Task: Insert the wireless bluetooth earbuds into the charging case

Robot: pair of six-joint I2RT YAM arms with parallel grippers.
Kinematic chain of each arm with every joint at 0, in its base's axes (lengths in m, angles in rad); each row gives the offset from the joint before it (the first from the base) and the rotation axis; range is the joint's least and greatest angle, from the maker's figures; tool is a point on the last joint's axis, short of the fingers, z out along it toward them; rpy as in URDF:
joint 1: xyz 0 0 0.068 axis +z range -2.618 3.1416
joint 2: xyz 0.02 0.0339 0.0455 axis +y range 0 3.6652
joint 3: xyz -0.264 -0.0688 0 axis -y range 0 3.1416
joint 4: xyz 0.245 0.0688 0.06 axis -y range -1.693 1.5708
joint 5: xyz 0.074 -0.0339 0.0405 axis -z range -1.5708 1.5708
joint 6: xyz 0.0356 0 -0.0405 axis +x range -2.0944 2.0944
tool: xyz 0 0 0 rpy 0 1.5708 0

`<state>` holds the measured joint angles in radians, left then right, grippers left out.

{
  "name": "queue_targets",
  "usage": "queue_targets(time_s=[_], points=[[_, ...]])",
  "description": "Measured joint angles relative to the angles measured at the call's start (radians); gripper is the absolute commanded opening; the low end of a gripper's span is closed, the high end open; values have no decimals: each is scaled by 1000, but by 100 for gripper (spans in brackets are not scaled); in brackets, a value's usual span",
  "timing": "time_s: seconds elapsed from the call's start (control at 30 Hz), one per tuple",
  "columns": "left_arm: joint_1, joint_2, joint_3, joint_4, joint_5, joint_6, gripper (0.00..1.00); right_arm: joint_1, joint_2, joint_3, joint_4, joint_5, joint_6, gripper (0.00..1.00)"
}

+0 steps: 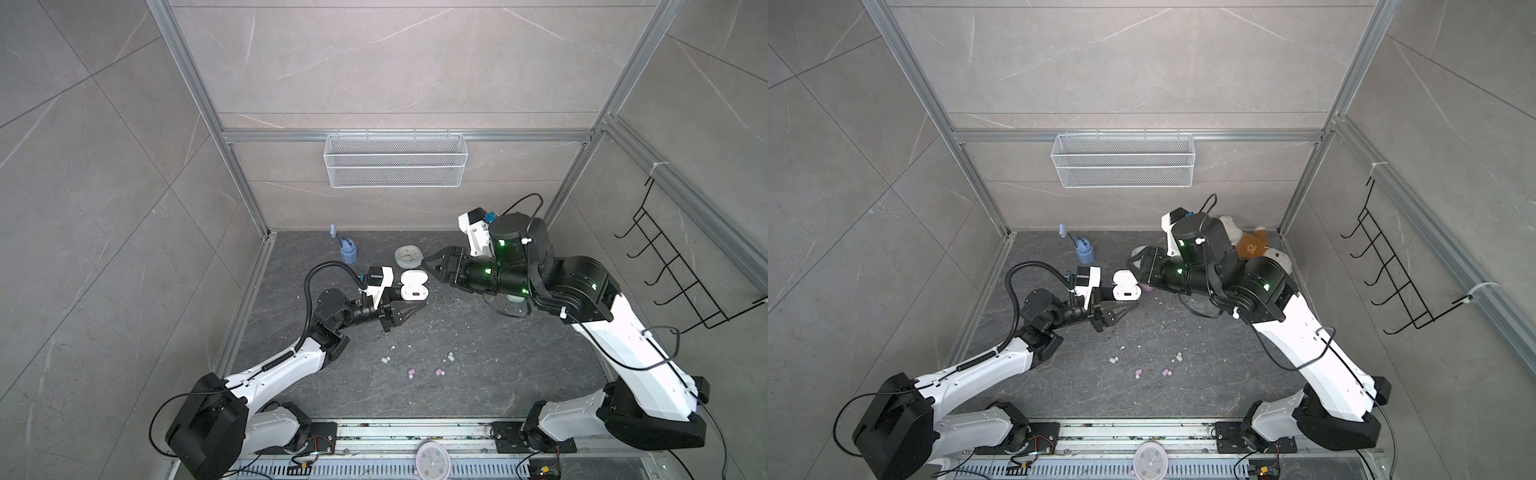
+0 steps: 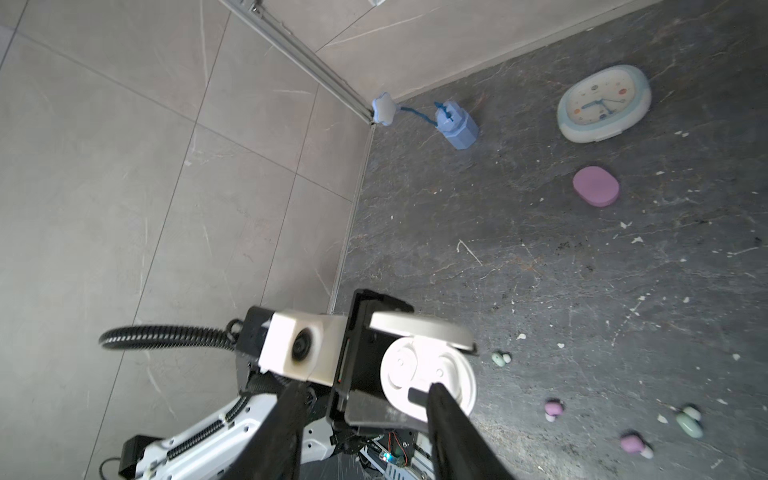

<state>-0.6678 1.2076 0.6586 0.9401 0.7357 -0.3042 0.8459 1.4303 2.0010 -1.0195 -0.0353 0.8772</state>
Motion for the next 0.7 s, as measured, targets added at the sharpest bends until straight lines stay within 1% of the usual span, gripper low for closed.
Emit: queue_targets(time_s=[0.13, 0.27, 0.37, 0.53, 0.7], points=[[0, -16, 0, -19, 0, 1, 31, -70, 98, 69, -74, -48, -32, 51], [0, -18, -1, -29, 0, 2, 31, -82, 195, 131, -121, -95, -60, 47], [0, -18, -1, -34, 0, 2, 31, -82, 233, 161, -149, -129, -76, 45], [0, -19, -1, -38, 0, 2, 31, -76, 230, 161, -175, -160, -89, 43], [0, -20, -2, -38, 0, 5, 31, -34, 198, 135, -201, -166, -89, 42]])
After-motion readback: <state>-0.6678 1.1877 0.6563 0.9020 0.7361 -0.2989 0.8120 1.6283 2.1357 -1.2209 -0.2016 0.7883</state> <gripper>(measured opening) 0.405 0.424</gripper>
